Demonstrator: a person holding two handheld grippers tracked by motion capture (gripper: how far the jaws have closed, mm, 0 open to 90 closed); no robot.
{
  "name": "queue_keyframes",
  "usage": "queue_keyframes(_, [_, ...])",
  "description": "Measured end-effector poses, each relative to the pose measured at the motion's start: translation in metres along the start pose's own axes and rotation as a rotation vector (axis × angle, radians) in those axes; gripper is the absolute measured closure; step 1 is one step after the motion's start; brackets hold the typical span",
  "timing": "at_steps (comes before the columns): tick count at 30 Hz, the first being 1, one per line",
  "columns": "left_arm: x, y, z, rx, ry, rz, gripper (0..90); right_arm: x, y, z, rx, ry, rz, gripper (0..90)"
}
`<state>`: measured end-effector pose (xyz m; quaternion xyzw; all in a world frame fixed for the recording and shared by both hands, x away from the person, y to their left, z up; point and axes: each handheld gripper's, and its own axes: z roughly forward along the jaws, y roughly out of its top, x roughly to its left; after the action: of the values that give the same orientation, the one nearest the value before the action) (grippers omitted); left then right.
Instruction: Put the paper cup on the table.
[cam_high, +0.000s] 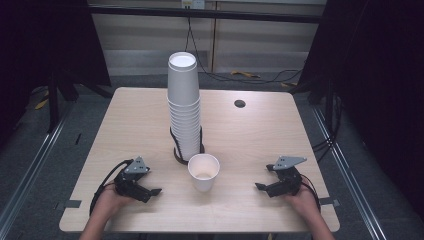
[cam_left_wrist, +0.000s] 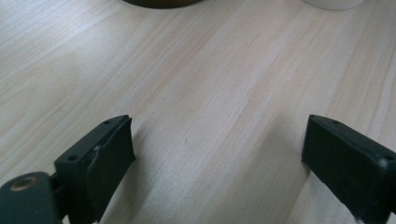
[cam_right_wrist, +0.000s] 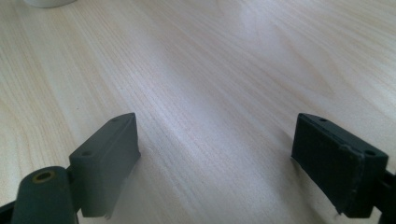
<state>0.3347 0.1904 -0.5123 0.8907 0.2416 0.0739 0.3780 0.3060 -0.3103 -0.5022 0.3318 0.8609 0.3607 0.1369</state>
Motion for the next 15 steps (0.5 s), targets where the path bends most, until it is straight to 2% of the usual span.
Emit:
queue_keyframes(7, [0.0016, -0.0028, 0.0010, -0.018, 0.013, 0.006, 4.5, 0.0000, 0.0000, 0.0000, 0.000, 0.000, 0.000, 14.4])
queue_keyframes(9, [0.0020, -0.0039, 0.0018, -0.024, 0.014, -0.008, 2.5, 0.0000, 0.0000, 0.0000, 0.000, 0.000, 0.000, 14.4])
queue_keyframes(15, [0.0020, -0.0035, 0.0017, -0.016, 0.019, -0.011, 1.0, -0.0001, 0.0000, 0.0000, 0.000, 0.000, -0.001, 14.4])
